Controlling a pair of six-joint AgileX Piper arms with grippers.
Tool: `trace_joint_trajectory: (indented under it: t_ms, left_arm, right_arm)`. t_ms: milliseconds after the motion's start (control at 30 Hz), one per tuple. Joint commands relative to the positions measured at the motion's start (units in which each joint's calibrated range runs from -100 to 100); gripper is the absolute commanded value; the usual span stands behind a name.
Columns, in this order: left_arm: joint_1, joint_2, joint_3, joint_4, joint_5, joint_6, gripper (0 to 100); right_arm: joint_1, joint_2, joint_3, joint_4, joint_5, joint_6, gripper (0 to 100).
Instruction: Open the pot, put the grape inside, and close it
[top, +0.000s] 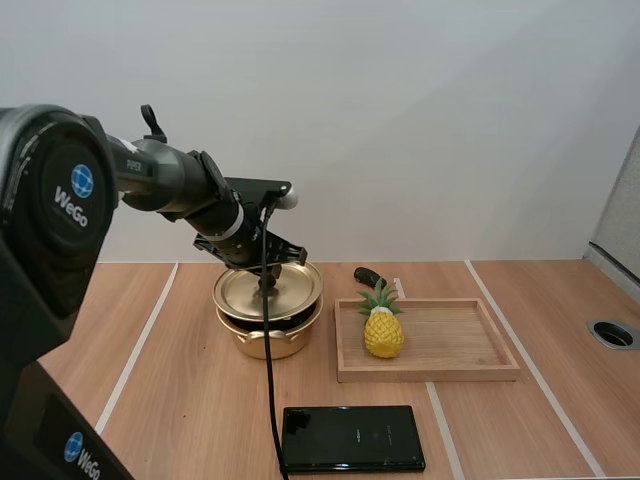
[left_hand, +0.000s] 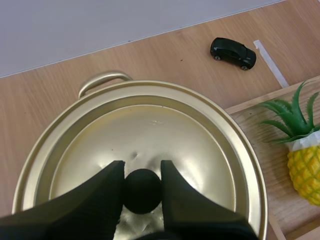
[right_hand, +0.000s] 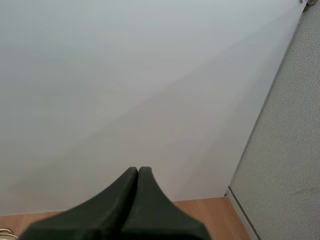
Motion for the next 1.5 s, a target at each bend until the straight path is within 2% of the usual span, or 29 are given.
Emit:
trace_joint_trajectory:
  t_ms: [0,333,600,1233,1467]
  left_arm:
    - [-0.19,0.1,-0.4,0.8,-1.4,0.2,0]
    - [-0.19,0.1,4.9,1.1,-5.9,1.2,0]
    - [-0.19,0.1,4.9,-3.2,-4.7,2.8,0]
    - [-0.19,0.3,4.9,-2.9,-6.6,4.6,0]
    - [-0.19,4.0,5.0,-2.8,-5.8,4.6,0]
  right_arm:
    - [-0.2,-0.7,-0.2,-0.7,0.5,-0.3,0]
    - [-0.2,-0.7,-0.2,-0.7,0.5,-0.3,0]
    - [-0.2,-0.7,-0.2,-0.7,0.5,-0.3,0]
    - [-0.2,-0.7,-0.2,-0.7,0.5,-0.3,0]
    - [-0.2,-0.7,-0.2,-1.7,0.5,-0.3,0]
